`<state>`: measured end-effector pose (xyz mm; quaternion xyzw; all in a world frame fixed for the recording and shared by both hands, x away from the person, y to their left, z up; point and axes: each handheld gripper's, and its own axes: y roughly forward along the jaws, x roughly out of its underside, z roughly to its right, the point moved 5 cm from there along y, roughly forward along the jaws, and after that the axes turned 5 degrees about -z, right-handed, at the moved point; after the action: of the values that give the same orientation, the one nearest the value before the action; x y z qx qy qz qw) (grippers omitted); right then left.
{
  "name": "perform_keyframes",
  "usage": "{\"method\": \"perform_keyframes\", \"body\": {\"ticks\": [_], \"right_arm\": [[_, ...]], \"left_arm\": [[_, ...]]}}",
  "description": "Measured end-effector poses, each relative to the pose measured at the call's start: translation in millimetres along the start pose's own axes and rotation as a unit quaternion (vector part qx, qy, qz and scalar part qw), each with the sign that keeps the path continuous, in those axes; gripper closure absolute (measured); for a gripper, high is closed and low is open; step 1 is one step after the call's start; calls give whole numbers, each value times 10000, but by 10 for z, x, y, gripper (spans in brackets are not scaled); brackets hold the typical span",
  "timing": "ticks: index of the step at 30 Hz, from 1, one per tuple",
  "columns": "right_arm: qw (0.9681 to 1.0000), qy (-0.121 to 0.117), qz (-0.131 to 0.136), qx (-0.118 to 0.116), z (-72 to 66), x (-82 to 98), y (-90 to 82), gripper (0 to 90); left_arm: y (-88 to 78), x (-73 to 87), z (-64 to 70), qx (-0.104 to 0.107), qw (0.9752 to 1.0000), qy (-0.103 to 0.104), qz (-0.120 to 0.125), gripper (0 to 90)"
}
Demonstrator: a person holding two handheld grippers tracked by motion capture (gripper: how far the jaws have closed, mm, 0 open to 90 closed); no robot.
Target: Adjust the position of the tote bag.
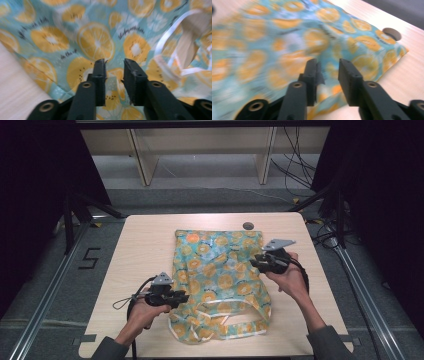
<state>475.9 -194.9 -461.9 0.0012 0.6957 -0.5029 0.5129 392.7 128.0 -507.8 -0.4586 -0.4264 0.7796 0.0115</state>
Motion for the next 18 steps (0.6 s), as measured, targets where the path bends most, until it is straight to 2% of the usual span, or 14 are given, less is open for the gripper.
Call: {"method": "perform_keyframes", "body": {"ticks": [1,2,3,4,5,7,8,9,10,12,13,15,16,18], "right_arm": [[9999,129,57,-53,-65,53,-99,638],[9997,44,182,-146,-100,100,-166,629],[9992,227,77,-306,-166,164,-219,596],[9987,208,-97,-447,-203,217,-260,574],[9988,132,-92,-471,-218,251,-289,558],[9982,220,-149,-529,-268,297,-313,531],[9975,102,-296,-630,-374,387,-304,498],[9973,20,-391,-615,-424,428,-297,477],[9967,20,-531,-613,-483,467,-292,462],[9962,-159,-660,-550,-569,521,-282,439],[9962,-159,-660,-550,-569,521,-282,439],[9956,-133,-690,-619,-691,564,-285,406],[9957,-179,-661,-624,-710,572,-283,401],[9955,-204,-657,-648,-741,583,-278,393]], "left_arm": [[-52,-5,26,-25,10000,21,57,658],[-94,2,53,2,10000,54,83,627],[-119,12,90,82,9999,69,103,608],[-137,25,121,113,9998,74,113,577],[-137,25,121,113,9998,74,113,553],[-152,51,181,91,9999,81,102,489],[-155,65,202,77,9999,152,30,459],[-151,69,232,130,9998,177,23,429],[-147,70,280,102,9997,236,-1,408],[-141,73,317,32,9993,383,-29,380],[-141,73,317,32,9993,383,-29,368],[-142,101,337,-39,9983,554,-185,353],[-130,107,368,-6,9988,462,-142,341],[-130,125,361,-22,9982,551,-239,330]]}}
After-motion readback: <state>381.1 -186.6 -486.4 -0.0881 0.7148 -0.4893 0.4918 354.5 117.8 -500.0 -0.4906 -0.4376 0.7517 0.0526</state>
